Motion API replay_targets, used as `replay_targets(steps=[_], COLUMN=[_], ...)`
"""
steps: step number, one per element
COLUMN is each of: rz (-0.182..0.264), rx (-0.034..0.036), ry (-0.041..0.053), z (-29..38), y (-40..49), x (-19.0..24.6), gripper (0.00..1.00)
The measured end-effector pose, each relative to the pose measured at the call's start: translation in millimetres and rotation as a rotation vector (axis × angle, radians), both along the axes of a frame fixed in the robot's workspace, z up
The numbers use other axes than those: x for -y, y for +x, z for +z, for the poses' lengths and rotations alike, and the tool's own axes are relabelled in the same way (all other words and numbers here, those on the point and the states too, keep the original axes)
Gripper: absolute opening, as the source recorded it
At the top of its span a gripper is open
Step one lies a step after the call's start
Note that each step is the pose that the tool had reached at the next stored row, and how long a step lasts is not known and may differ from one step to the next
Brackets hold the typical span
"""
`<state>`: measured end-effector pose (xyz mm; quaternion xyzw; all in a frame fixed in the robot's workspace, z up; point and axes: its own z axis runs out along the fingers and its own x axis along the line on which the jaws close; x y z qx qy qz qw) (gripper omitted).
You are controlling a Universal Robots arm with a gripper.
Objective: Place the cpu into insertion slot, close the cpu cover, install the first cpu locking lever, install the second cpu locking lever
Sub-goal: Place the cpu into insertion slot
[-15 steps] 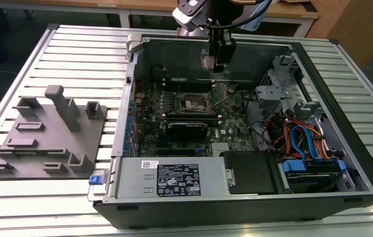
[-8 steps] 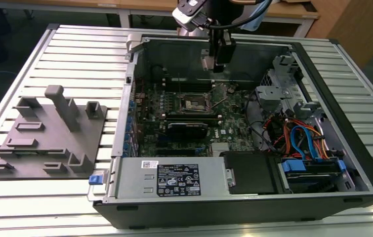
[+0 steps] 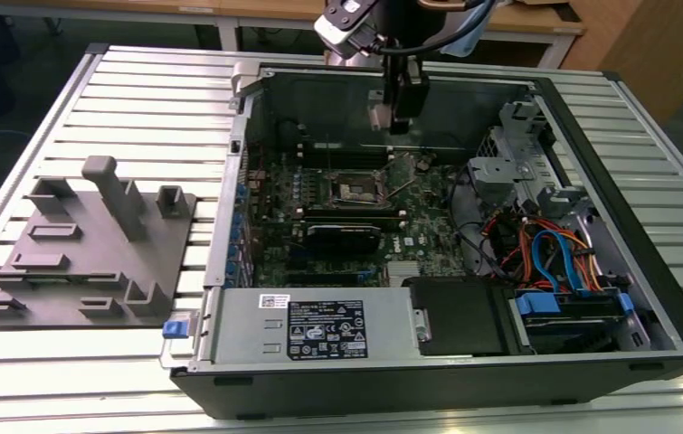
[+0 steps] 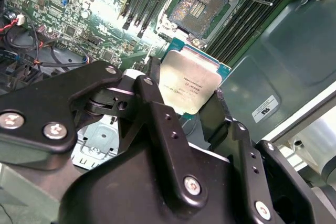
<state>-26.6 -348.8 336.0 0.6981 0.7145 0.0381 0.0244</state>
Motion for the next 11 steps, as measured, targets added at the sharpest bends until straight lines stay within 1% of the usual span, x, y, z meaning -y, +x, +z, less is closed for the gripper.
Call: replay_targets(steps=[11], rz=[-0.014], rx=[0.0003], ry=[-0.0002], z=[-5.3], y=[-0.2], x=[0.0], gripper=[0.54])
